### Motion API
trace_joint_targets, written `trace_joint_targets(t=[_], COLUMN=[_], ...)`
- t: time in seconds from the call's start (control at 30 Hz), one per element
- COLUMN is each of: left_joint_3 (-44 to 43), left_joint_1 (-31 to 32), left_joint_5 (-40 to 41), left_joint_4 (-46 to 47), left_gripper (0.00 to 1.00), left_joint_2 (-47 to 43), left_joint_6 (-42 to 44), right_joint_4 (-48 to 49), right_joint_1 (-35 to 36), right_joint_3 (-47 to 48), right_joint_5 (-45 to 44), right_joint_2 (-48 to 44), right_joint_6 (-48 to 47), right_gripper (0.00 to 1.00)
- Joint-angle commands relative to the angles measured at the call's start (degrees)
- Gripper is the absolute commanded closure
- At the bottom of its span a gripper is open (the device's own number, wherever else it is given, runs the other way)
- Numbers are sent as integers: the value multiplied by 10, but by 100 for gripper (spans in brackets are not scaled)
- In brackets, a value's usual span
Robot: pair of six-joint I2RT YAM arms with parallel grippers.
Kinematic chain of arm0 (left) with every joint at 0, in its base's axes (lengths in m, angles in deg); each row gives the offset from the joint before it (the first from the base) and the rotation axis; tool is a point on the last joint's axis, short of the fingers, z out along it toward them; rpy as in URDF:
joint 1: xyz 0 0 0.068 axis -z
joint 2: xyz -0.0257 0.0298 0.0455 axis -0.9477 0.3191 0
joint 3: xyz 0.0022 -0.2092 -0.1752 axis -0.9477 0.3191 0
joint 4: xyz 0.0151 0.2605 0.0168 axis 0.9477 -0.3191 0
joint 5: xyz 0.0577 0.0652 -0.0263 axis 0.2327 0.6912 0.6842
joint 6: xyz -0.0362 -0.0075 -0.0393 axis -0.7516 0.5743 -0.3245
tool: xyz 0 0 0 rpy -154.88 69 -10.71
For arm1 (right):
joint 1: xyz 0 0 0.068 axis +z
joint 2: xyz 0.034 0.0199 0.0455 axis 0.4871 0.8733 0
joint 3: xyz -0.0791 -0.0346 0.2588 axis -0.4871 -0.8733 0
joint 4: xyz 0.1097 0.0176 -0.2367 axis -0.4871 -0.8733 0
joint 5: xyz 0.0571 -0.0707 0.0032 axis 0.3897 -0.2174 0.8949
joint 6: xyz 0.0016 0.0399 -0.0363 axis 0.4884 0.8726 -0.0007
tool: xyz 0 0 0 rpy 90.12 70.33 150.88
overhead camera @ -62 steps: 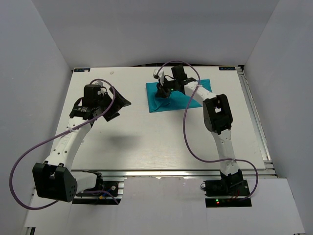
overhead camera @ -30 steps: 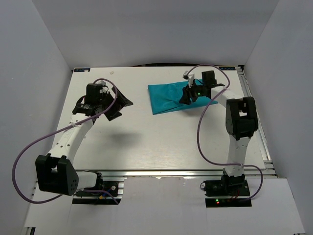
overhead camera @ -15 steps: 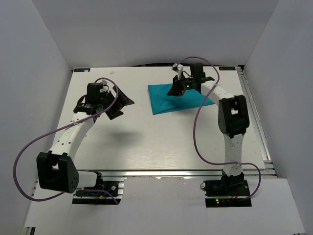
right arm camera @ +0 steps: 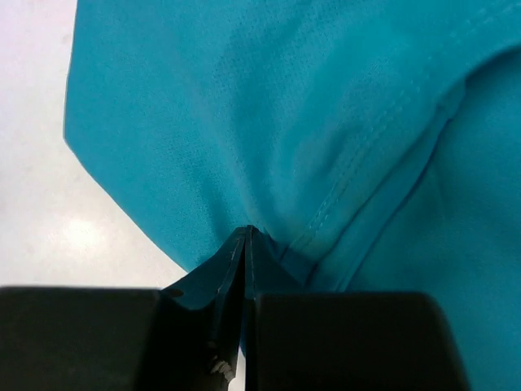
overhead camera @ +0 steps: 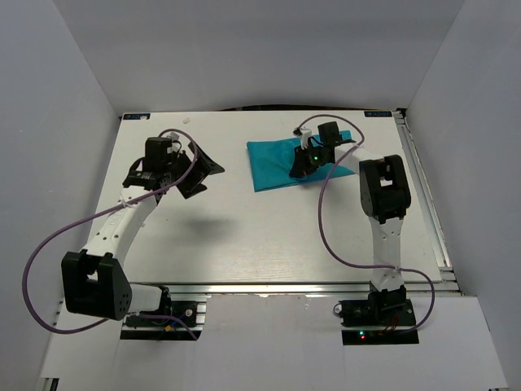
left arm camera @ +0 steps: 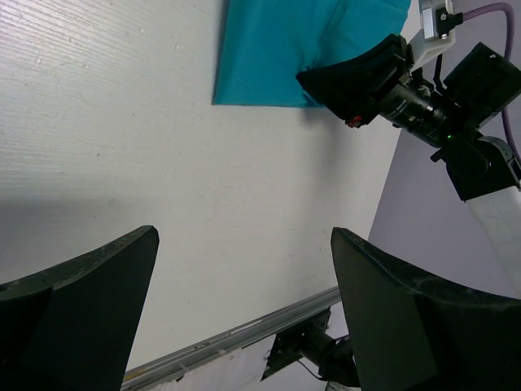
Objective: Fold and stack the t-shirts
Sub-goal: Smooth out the 2/3-rectangle-folded T-shirt at the center of the board, then pick up the 2/3-rectangle-folded T-shirt from the center of the board.
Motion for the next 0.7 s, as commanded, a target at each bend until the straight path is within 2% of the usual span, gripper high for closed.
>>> trace_joint_targets(t=[0.0, 0.1, 0.2, 0.23, 0.3, 0.33, 0.43, 0.57, 0.6, 0.67], left_joint_3=[-2, -4, -6, -7, -12, -14, -17, -13, -11, -8], left_joint_1=[-1, -1, -2, -2, -2, -1, -2, -2, -1, -2], left_joint_5=[-14, -17, -20, -21, -23, -23, -21, -21, -21, -20], left_joint_4=[14, 16, 16, 16, 17, 18, 21, 32, 35, 39], left_gripper=[2, 2, 2, 2, 2, 2, 2, 2, 2, 2], left_joint_2=[9, 17, 24, 27, 32, 34, 37, 37, 36, 35], left_joint_6=[0, 2, 5, 5, 8, 9, 11, 9, 9, 8], right_joint_4=[-23, -23, -19, -20, -26, -28, -40, -65, -69, -72], right_joint_1=[-12, -21, -28, -30, -34, -37, -55, -107, -117, -142], right_joint_3=[-28, -20, -5, 2, 21, 27, 50, 68, 70, 73], right_joint_5=[-14, -21, 21, 65, 95, 129, 149, 108, 72, 24], right_joint_2=[-20, -9, -9, -11, -30, -40, -80, -100, -99, -91], right_joint_6=[1, 10, 5, 3, -5, -6, -10, -18, -25, -27], right_gripper=[93, 92, 86, 81, 75, 69, 55, 43, 37, 33])
